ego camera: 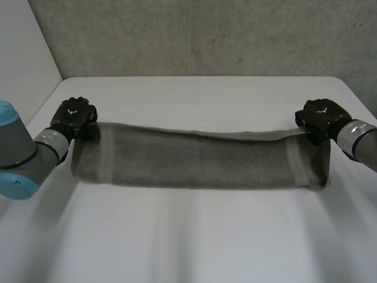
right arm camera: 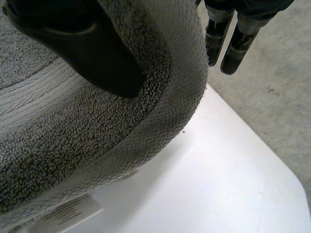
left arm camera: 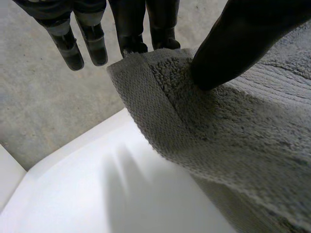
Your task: Fold the towel.
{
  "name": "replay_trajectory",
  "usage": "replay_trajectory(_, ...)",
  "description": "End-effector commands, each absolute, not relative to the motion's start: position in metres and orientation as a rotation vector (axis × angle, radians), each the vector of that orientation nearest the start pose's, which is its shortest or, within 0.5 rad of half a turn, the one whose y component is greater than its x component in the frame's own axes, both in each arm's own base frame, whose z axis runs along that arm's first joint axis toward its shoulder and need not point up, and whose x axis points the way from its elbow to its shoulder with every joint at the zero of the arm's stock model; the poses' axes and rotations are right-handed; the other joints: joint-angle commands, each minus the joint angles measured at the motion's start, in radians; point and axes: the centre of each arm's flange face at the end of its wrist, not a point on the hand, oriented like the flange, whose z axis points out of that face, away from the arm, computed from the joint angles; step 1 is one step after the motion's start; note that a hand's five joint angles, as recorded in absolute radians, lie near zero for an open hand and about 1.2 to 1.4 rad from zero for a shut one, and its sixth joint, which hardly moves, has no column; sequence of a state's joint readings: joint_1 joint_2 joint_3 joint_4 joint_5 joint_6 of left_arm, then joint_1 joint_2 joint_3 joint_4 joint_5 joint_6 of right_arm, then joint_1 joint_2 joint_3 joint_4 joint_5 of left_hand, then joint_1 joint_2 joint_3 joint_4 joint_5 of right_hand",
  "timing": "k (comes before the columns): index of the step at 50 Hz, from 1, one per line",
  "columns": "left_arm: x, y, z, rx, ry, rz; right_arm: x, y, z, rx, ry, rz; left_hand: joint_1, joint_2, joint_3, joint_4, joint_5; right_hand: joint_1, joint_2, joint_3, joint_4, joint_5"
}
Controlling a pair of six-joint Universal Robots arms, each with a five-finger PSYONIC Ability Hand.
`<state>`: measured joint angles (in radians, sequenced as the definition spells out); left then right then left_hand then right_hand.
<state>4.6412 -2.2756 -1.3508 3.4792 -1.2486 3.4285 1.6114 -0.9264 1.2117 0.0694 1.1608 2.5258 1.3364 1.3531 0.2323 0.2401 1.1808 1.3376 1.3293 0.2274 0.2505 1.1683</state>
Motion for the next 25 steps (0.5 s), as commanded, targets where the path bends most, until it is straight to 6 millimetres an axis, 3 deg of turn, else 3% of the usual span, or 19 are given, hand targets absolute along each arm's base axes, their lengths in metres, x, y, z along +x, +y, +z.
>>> replay_trajectory(1,-0.193,-0.413,0.144,0.767,2.304,-2.144,0.185,-0.398,0.174,-1.144,2.259,-1.833,0.060,0.043,-0.058,-0.066,0.041,0.059,0.067,-0.053,-0.076,0.053)
replay_trajectory(10,-0.199,-0.419,0.137,0.770,2.317,-2.130,0.188,-0.401,0.162,-1.143,2.291,-1.809,0.060,0.043,-0.058,-0.066,0.041,0.059,0.067,-0.053,-0.076,0.053)
replay_trajectory(11,-0.200,-0.419,0.135,0.769,2.328,-2.119,0.187,-0.401,0.159,-1.138,2.306,-1.801,0.060,0.043,-0.058,-0.066,0.041,-0.071,-0.063,-0.053,-0.076,-0.076)
replay_trajectory(12,-0.200,-0.419,0.135,0.769,2.328,-2.119,0.186,-0.401,0.155,-1.135,2.323,-1.789,0.060,0.043,-0.058,-0.066,0.041,-0.630,-0.622,-0.053,-0.076,-0.636)
replay_trajectory(13,-0.201,-0.419,0.133,0.768,2.334,-2.108,0.186,-0.401,0.155,-1.135,2.324,-1.789,0.031,0.015,-0.058,-0.066,0.012,-0.636,-0.628,-0.053,-0.076,-0.641)
replay_trajectory(14,-0.201,-0.418,0.131,0.765,2.350,-2.091,0.185,-0.401,0.154,-1.129,2.342,-1.786,-0.449,-0.465,-0.058,-0.066,-0.468,-1.163,-1.155,-0.053,-0.076,-1.168)
replay_trajectory(15,-0.201,-0.418,0.131,0.765,2.350,-2.091,0.185,-0.401,0.154,-1.127,2.354,-1.790,-0.453,-0.470,-0.058,-0.066,-0.472,-1.163,-1.155,-0.053,-0.076,-1.168)
replay_trajectory(16,-0.200,-0.418,0.131,0.752,2.356,-2.077,0.185,-0.401,0.154,-1.127,2.354,-1.790,-0.767,-0.784,-0.058,-0.066,-0.786,-1.163,-1.155,-0.053,-0.076,-1.168)
replay_trajectory(17,-0.199,-0.418,0.130,0.733,2.359,-2.061,0.184,-0.401,0.156,-1.122,2.358,-1.800,-0.933,-0.950,-0.058,-0.066,-0.952,-1.163,-1.155,-0.053,-0.076,-1.168)
replay_trajectory(18,-0.199,-0.418,0.130,0.733,2.359,-2.061,0.184,-0.402,0.158,-1.117,2.357,-1.810,-0.935,-0.952,-0.058,-0.066,-0.954,-1.163,-1.155,-0.053,-0.076,-1.168)
replay_trajectory(19,-0.197,-0.418,0.131,0.711,2.355,-2.049,0.184,-0.402,0.158,-1.117,2.357,-1.810,-1.074,-1.091,-0.058,-0.066,-1.093,-1.163,-1.155,-0.053,-0.076,-1.168)
replay_trajectory(25,-0.194,-0.416,0.142,0.679,2.322,-2.036,0.184,-0.399,0.181,-1.071,2.325,-1.868,-1.117,-1.134,-0.058,-0.066,-1.136,-1.163,-1.155,-0.053,-0.076,-1.168)
